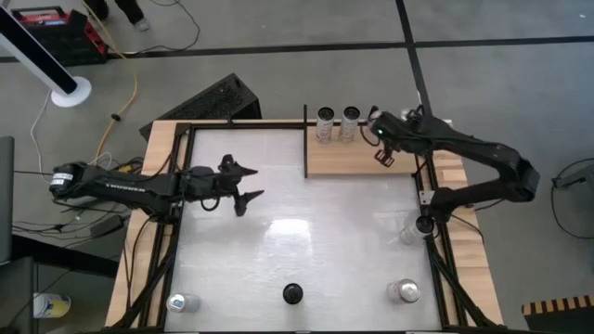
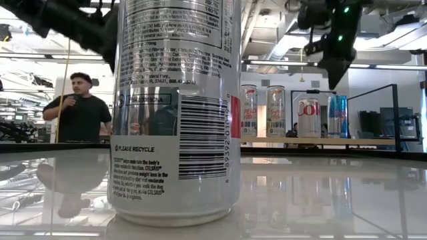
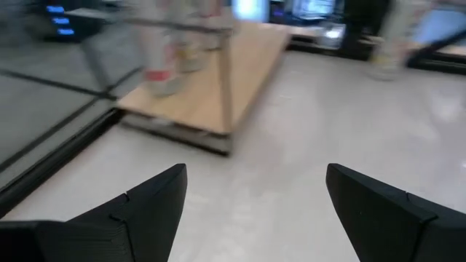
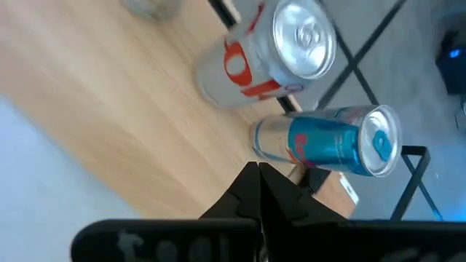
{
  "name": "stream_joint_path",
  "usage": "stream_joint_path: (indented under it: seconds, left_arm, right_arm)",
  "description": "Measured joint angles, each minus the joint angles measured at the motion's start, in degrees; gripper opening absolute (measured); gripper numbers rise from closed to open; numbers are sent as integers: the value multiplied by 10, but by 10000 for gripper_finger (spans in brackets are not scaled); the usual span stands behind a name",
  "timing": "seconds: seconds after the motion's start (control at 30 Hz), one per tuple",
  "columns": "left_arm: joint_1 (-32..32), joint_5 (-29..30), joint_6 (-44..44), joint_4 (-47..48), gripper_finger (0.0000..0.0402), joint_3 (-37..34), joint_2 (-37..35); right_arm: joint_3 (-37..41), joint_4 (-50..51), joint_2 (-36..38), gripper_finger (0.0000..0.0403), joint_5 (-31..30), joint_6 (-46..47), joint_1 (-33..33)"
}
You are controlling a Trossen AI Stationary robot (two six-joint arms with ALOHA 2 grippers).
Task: Place canned beverage on shelf
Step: Put the blue soda can on the shelf aligned with the other blue soda can
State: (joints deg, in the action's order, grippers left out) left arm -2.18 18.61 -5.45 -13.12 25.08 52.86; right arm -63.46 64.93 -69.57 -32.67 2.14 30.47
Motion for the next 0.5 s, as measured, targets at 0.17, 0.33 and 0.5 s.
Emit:
stream_joint_path:
  seconds: [0.17, 0.33, 0.5]
  left_arm:
    - [25, -103, -4, 154, 313, 96, 0]
    - [85, -132, -13, 283, 313, 175, 0]
    - [157, -134, -21, 308, 313, 212, 0]
  right_arm:
    - [0, 0, 51, 21, 0, 41, -56]
    - [0, -4, 87, 21, -1, 75, -118]
    - [0, -11, 106, 21, -1, 98, -180]
